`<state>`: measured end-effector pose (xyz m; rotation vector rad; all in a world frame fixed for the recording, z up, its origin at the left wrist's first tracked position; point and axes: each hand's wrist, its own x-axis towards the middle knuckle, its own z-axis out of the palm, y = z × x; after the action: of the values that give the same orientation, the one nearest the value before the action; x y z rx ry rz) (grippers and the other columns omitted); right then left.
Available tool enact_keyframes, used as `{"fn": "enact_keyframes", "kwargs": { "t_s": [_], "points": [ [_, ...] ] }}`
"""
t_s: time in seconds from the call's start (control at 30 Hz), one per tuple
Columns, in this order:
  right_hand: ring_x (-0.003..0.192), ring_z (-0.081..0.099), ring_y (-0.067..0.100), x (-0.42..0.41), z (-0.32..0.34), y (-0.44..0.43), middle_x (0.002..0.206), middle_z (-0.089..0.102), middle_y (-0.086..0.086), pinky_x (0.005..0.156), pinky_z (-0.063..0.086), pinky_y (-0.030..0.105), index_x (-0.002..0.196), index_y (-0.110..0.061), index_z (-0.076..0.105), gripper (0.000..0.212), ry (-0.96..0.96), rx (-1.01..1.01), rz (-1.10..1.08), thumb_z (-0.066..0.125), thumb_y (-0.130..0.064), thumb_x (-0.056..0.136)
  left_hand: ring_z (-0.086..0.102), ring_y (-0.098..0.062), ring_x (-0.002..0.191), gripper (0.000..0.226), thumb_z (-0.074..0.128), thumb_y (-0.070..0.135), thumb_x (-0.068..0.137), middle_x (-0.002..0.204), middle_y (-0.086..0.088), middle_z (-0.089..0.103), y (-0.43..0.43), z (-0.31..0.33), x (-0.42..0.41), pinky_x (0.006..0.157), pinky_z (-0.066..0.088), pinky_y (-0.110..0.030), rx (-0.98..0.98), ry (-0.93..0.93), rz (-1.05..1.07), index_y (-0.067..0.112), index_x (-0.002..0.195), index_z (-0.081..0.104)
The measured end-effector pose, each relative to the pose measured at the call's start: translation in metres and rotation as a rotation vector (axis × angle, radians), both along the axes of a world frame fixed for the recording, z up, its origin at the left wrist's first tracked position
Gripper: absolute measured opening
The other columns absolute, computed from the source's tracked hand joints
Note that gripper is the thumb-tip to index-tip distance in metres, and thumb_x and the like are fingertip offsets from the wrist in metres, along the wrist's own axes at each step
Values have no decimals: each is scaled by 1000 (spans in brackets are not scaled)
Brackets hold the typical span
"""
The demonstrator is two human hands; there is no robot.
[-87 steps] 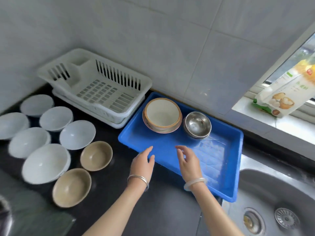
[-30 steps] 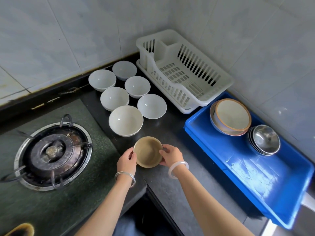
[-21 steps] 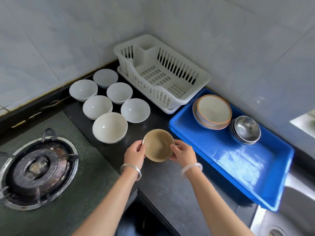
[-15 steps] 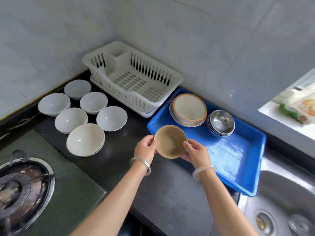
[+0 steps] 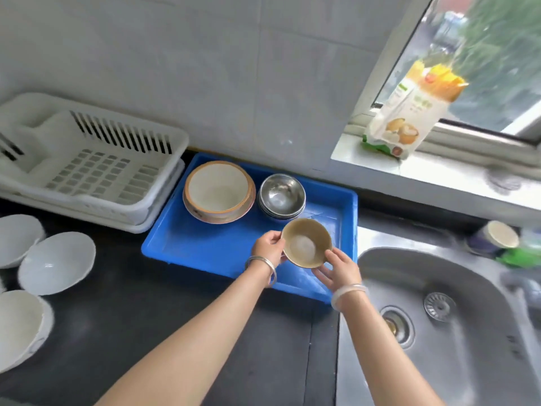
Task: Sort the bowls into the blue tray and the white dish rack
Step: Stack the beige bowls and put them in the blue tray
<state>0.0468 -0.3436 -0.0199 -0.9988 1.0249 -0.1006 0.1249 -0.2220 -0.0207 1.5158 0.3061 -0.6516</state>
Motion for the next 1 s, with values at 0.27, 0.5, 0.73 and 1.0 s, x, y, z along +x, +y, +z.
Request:
{"fn": "enact_keyframes", "kwargs": {
  "t_s": [0.27,0.5,0.73,1.0],
  "points": [
    [100,55,32,22,-37,-19,116,50,15,68,56,24,131,-7,42,47,60,-6,-175,43,11,88,57,-19,83,29,50,-3,87,106,-15,61,-55,-20,11,51,50,-11,20,49,-40,-3,115,57],
    [86,54,27,45,-54,-32,102,55,14,46,50,14,112,-3,54,29,81,-27,-256,46,8,87,58,-20,88,30,49,-8,87,103,-12,58,-78,-36,24,57,51,-9,-107,105,53,-6,117,54],
    [94,59,29,67,-65,-44,102,60,14,80,49,32,113,-4,57,26,-49,47,-341,42,-3,92,57,-20,93,22,44,-1,90,89,-9,62,-96,-51,39,72,53,-16,-166,104,45,10,86,63],
    [98,60,27,85,-67,-57,101,61,11,84,49,33,98,-16,57,17,-45,20,-345,41,-11,96,59,-16,94,26,43,2,91,94,-7,64,-113,-62,50,72,52,-18,-172,60,21,11,104,63]
  ]
}}
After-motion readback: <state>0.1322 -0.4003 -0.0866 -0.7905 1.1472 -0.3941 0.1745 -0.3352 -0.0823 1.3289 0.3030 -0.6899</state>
